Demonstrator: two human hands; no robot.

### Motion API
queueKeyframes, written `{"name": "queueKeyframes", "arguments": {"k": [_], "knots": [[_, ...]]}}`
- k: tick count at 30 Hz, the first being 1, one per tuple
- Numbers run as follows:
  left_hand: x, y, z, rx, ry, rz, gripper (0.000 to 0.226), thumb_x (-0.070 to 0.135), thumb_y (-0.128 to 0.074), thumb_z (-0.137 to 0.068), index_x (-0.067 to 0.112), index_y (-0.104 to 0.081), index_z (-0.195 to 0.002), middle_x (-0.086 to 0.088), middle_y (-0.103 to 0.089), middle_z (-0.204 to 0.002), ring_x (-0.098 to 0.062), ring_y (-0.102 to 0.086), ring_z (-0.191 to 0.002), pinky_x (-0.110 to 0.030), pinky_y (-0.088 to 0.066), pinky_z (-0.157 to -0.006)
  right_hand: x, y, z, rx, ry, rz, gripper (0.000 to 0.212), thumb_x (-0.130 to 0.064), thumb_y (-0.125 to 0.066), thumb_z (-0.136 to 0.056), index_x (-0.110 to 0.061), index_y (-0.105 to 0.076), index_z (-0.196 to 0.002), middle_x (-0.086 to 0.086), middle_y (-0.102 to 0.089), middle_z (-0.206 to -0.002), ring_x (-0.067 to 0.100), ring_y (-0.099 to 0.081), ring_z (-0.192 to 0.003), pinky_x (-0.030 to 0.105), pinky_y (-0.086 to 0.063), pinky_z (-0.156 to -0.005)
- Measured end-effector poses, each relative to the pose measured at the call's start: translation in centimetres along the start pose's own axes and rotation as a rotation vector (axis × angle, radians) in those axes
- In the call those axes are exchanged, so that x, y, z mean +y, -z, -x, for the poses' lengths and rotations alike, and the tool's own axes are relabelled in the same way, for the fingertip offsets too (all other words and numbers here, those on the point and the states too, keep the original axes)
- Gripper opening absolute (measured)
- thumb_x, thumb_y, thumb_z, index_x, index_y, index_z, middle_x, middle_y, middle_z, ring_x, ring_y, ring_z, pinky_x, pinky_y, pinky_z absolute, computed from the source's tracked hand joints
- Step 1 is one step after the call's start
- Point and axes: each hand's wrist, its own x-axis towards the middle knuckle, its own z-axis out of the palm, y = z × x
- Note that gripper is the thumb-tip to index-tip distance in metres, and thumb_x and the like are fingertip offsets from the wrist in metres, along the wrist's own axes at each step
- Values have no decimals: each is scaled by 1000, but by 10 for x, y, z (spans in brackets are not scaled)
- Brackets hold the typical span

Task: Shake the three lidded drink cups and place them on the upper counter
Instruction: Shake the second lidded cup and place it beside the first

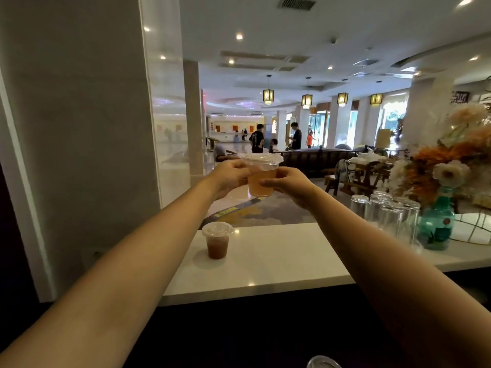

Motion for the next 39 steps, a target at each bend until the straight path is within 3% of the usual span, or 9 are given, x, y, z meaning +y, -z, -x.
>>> {"name": "queueKeyframes", "arguments": {"k": [4,7,11,15,17,23,27,33,39], "knots": [[-46,-11,-14,74,75,-7,40,24,-66,-83,10,-55,-119,-12,-60,-122,-27,-57,-113,-38,-48,-98,40,0,-20,-22,-58,5,42,0,-65,-82,-3,-55,-123,10,-61,-112,24,-59,-106,34,-50,-90],[-94,-21,-21,67,150,13,54,33,-66,-82,24,-46,-132,-6,-55,-130,-27,-53,-119,-45,-44,-103,86,-7,-32,0,-100,-18,43,3,-65,-79,-2,-56,-120,11,-63,-110,27,-61,-106,31,-53,-85],[-152,-34,-26,139,205,60,53,21,-69,-81,19,-47,-129,-8,-56,-129,-27,-52,-121,-45,-42,-105,147,-19,-41,-4,-155,-54,45,5,-66,-77,-2,-56,-120,16,-64,-115,31,-61,-109,41,-51,-93],[-193,-41,-21,216,266,-6,44,15,-65,-85,13,-51,-126,-6,-61,-117,-17,-60,-101,-16,-53,-72,195,-32,-45,-24,-187,-50,40,4,-67,-77,-5,-60,-114,16,-66,-112,32,-62,-107,41,-53,-91],[-212,-41,-20,253,280,5,43,14,-64,-85,11,-52,-126,-9,-62,-118,-14,-61,-94,-14,-53,-63,209,-38,-46,-36,-178,-68,40,3,-68,-76,-6,-60,-114,16,-66,-112,30,-62,-106,41,-52,-92],[-236,-40,-18,371,296,-48,50,17,-69,-80,14,-51,-127,-8,-62,-122,-24,-59,-112,-41,-49,-98,232,-52,-48,-70,-153,-82,48,-2,-69,-77,-11,-57,-123,7,-65,-117,20,-61,-108,36,-51,-95],[-243,-43,-19,432,270,-74,53,18,-70,-79,12,-51,-128,-11,-63,-122,-25,-59,-113,-42,-48,-98,237,-54,-51,-89,-150,-122,49,-2,-69,-79,-15,-54,-124,-1,-64,-113,9,-62,-102,22,-53,-84],[-240,-46,-19,429,267,-211,48,21,-68,-81,13,-52,-125,-11,-63,-121,-26,-60,-110,-37,-49,-95,240,-57,-52,-97,-169,-67,54,-4,-71,-76,-13,-53,-126,8,-63,-121,21,-60,-111,38,-49,-97],[-227,-42,-21,368,364,-386,62,25,-66,-83,12,-37,-136,-12,-50,-138,-28,-49,-125,-34,-43,-96,231,-50,-50,-173,-275,12,63,-14,-75,-72,-11,-49,-129,11,-59,-127,28,-56,-117,47,-48,-99]]}}
